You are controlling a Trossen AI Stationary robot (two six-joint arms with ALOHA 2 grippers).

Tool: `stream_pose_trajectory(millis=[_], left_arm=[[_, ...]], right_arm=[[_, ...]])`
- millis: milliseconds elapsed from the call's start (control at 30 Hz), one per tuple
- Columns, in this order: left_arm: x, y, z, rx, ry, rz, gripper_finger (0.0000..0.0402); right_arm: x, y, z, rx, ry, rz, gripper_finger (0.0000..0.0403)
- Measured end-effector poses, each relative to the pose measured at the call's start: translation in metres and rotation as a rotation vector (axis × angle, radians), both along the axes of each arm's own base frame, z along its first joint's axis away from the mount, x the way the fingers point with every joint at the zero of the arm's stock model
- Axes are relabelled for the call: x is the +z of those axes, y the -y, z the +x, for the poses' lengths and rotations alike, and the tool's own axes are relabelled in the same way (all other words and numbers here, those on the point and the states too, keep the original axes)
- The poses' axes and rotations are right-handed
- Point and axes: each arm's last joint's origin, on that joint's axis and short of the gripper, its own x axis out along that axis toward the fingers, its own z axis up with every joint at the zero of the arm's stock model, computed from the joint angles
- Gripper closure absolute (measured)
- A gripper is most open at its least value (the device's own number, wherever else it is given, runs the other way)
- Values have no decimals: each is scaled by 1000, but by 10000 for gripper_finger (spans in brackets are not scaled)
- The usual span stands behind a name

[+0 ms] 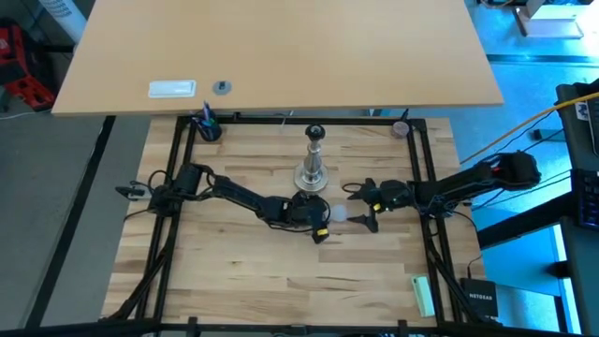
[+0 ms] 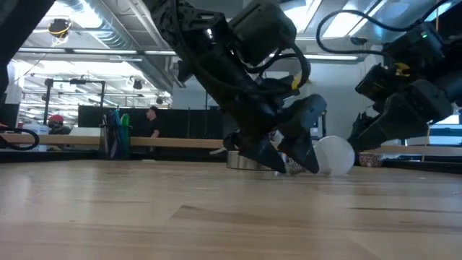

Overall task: Screw lightbulb
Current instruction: Insert the lightbulb into the lamp

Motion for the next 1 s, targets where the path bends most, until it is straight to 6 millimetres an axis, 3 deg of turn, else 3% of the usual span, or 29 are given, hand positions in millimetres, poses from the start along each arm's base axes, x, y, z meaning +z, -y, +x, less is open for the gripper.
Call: stream_pose_trajectory(millis=[200, 533, 667, 833, 1000], left_arm=[[1, 12, 1, -136, -15, 103, 133], [3, 13, 3, -164, 8, 132, 263], [6, 14, 5, -161, 44, 127, 296], [7, 14, 6, -157, 62, 123, 303], [7, 14, 6, -192, 42, 164, 265]], right_arm=[[-1, -2, 4, 42, 27, 51, 23], [-1, -2, 4, 54, 32, 58, 23], [-2, -2, 4, 54, 22, 59, 23], [-2, -2, 4, 46, 14, 74, 23], [-2, -2, 4, 45, 13, 81, 23]])
